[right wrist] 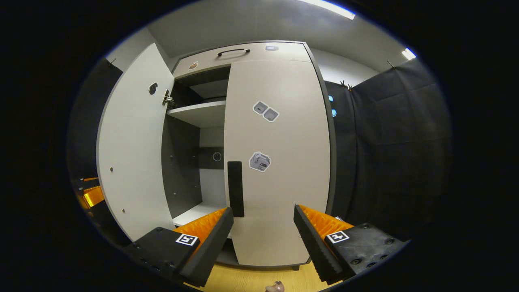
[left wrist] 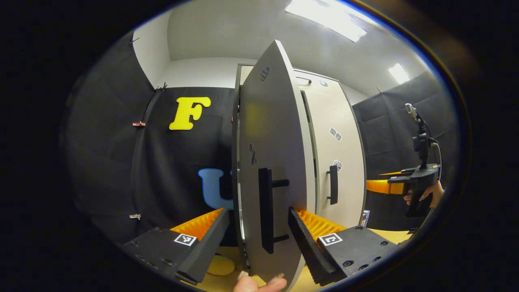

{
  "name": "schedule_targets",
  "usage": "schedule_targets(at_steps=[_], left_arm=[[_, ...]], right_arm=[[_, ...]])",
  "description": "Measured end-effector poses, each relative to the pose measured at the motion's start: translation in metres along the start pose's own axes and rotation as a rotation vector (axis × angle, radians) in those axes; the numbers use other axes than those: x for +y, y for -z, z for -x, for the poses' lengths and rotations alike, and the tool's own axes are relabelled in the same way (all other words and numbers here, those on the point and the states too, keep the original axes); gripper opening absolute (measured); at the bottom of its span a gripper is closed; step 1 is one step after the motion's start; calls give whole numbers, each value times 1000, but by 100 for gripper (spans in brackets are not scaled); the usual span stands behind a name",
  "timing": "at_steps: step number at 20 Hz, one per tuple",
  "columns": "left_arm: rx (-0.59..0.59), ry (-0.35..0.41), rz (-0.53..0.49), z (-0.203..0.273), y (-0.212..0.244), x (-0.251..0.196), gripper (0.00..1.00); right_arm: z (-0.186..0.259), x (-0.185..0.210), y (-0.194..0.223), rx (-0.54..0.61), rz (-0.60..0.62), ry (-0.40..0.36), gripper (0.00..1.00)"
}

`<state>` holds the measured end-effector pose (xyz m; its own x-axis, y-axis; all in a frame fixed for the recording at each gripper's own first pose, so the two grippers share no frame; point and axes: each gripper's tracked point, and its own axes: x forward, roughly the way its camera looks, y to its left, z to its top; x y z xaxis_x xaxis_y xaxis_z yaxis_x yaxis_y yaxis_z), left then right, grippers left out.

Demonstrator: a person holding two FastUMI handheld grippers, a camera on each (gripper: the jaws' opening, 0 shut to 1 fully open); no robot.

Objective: Grasp the bottle in the cabinet with the left hand and place it on the coaster, then close the right door with the right hand and the left door with the left hand.

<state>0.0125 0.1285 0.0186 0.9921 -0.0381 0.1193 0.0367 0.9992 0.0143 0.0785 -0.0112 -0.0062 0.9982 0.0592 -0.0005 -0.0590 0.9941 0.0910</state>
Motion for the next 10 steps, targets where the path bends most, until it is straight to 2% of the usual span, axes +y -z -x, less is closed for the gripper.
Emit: schedule_targets(at_steps=[4, 6, 10], left_arm=[[-13, -9, 21, -17, -4, -21, 93], [-13, -4, 22, -27, -4, -35, 90], [-16, 46, 23, -50, -3, -74, 89]], right_arm=[[-6, -12, -7, -16, 10, -37, 98], [-8, -17, -13, -35, 26, -58, 98], [-13, -30, -16, -45, 53, -81, 99]])
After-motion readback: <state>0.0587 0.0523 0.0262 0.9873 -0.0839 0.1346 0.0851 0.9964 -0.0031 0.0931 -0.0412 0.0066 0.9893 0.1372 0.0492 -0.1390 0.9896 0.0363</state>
